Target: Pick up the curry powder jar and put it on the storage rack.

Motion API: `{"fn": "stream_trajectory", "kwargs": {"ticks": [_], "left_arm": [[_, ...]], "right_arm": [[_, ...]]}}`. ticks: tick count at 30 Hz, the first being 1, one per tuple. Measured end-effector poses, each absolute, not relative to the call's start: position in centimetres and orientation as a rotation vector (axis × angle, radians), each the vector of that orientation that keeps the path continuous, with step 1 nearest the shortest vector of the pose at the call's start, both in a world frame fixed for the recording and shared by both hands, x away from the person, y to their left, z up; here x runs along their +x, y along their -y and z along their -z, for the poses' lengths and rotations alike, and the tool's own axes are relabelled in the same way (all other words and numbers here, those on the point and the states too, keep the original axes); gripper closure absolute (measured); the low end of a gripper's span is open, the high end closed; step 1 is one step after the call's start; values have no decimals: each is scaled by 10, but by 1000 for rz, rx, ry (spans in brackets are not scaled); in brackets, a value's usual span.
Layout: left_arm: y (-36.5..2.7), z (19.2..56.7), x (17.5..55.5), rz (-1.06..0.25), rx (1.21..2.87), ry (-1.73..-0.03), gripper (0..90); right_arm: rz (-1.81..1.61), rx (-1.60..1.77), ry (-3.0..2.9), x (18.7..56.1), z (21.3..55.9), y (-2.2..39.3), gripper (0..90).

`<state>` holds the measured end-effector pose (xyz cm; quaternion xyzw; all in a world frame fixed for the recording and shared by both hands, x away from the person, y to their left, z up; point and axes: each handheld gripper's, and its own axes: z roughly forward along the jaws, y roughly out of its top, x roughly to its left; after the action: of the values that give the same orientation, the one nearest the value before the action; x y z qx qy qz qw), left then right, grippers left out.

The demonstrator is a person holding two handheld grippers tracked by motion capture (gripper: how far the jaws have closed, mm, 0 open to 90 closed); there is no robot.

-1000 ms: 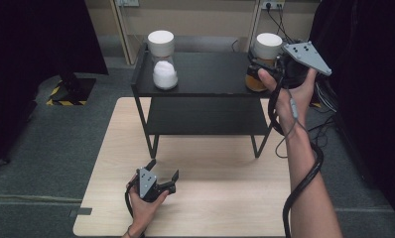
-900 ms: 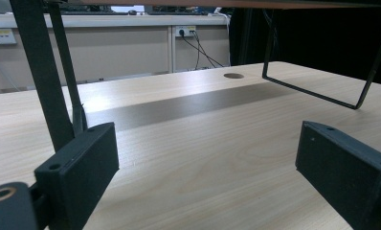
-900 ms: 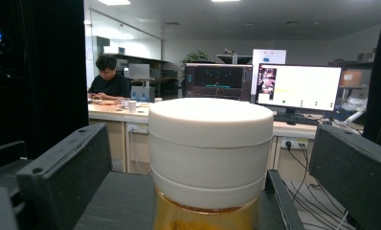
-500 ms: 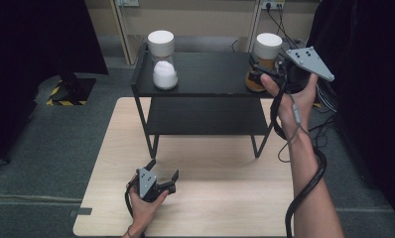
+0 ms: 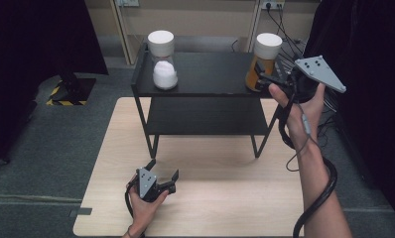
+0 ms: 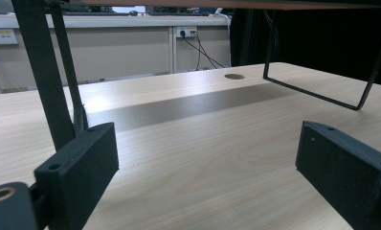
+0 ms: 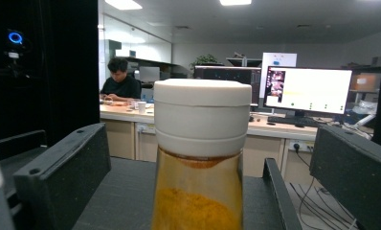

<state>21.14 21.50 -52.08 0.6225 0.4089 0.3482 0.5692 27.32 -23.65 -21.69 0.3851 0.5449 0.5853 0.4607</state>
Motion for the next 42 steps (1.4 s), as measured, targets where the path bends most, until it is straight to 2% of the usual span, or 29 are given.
{"fn": "stream_trajectory", "kwargs": {"ticks": [42], "left_arm": [[-215,521,211,-821,1459,-957,66]], "right_arm": [[-1551,928,-1340,238,261,253,6]]}}
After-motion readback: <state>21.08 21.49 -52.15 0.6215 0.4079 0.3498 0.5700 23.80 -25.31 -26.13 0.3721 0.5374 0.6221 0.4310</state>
